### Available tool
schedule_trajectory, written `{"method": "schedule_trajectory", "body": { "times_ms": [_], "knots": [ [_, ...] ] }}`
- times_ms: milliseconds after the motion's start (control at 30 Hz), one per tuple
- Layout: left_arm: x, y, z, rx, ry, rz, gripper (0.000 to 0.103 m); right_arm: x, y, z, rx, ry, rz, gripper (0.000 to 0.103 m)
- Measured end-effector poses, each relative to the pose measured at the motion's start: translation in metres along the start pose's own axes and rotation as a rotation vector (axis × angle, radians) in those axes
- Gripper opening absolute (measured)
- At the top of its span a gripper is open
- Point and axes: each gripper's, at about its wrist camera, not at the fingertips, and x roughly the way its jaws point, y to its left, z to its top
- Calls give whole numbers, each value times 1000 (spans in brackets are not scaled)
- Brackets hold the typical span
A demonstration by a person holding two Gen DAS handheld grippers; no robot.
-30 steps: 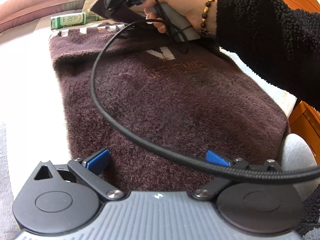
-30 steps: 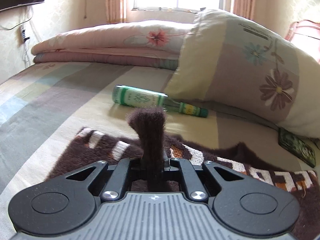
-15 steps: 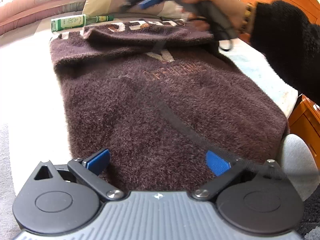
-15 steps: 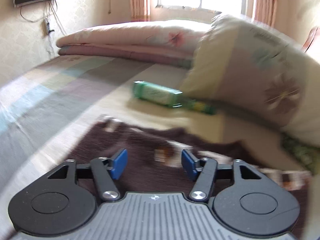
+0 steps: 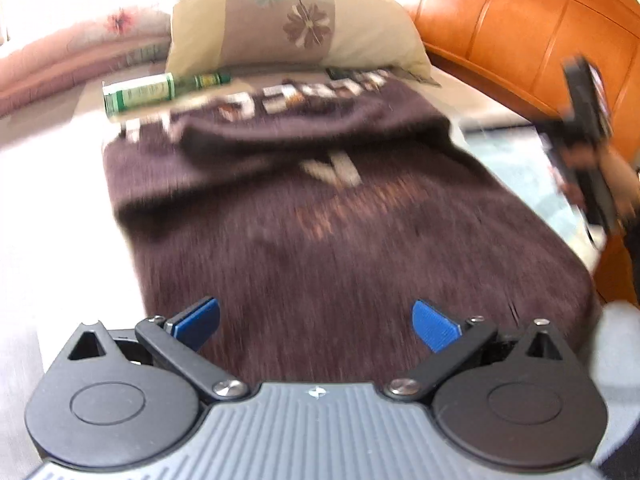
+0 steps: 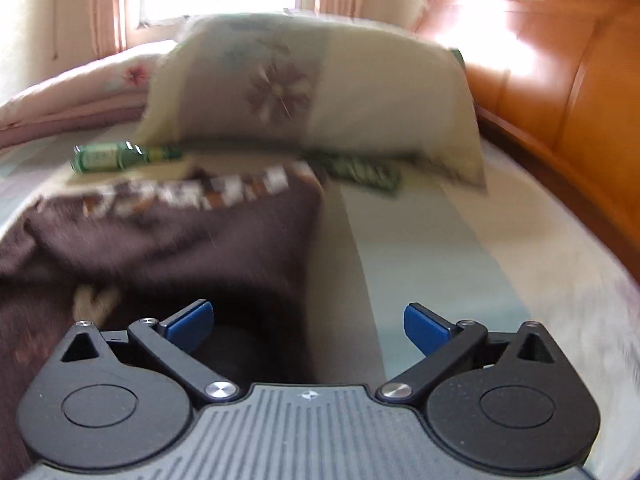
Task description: Fold clothes
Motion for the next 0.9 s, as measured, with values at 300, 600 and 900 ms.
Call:
{"method": "schedule_trajectory", "body": {
  "times_ms": [300,600,900],
  "knots": [
    [64,-44,110,179,-123,5,102,45,-6,3,-21,25,-2,103],
    [178,-59,167,147,-49,-31,102,70,-40,5,-2,29,-9,103],
    [206,-49,154,81,-1,-36,102,66,-78,-3,108,112,69,103]
  ]
}}
